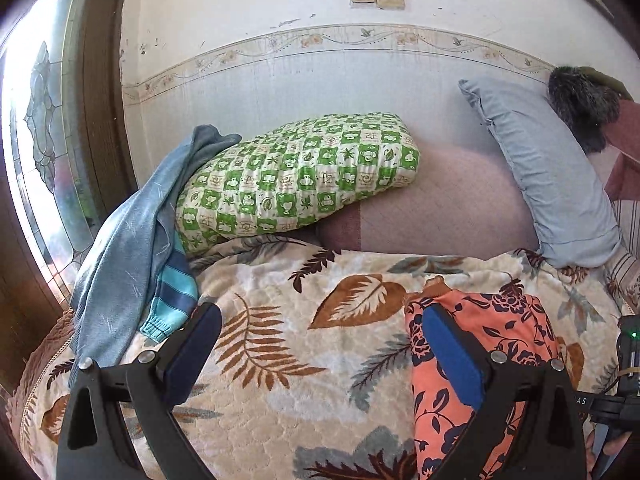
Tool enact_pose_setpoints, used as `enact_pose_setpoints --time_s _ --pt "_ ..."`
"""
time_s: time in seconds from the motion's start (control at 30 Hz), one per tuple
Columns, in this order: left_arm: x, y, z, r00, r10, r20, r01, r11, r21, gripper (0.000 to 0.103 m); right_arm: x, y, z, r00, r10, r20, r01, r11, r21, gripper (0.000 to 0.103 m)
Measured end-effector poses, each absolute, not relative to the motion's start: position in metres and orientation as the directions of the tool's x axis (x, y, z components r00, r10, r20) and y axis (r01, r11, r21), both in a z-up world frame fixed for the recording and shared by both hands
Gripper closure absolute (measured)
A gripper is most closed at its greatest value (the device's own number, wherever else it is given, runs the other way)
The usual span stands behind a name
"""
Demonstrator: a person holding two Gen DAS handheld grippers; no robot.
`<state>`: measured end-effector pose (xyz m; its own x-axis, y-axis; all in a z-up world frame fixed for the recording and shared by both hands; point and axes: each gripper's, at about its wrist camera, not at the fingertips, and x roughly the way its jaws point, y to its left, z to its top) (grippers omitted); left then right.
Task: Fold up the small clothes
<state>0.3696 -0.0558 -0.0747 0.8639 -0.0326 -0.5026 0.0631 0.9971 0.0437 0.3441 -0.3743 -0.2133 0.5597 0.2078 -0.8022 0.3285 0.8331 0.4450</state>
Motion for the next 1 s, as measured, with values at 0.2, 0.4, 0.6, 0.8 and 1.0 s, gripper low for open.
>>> enact_pose_setpoints --time_s 0.2,0.4,0.6,0.8,1.0 --pt "0.371 -0.051 -0.074 0.866 -0.018 -0.499 0.044 0.998 0.040 0.002 0.345 -0.374 -0.213 0.559 0.208 -0.802 0.322 0.837 0.442 0.090" --pt "0.371 -0.051 -0.074 0.867 -0.016 -0.498 0.043 0.998 0.042 0.002 0.345 -0.374 -0.214 0.560 0.210 -0.801 0.321 0.837 0.443 0.090" --pt "0.373 -0.054 -0.078 0.861 -0.018 -0.508 0.049 0.998 0.048 0.002 0.345 -0.374 -0.214 0.560 0.209 -0.801 0.322 0.837 0.443 0.090" --pt "0.376 -0.059 -0.085 0.855 -0.017 -0.519 0.058 0.996 0.061 0.002 0.344 -0.375 -0.215 0.562 0.217 -0.798 0.313 0.837 0.449 0.090" --pt "0.393 -0.072 -0.111 0.811 -0.058 -0.583 0.105 0.993 0.047 0.002 0.344 -0.380 -0.209 0.574 0.233 -0.785 0.316 0.821 0.475 0.090"
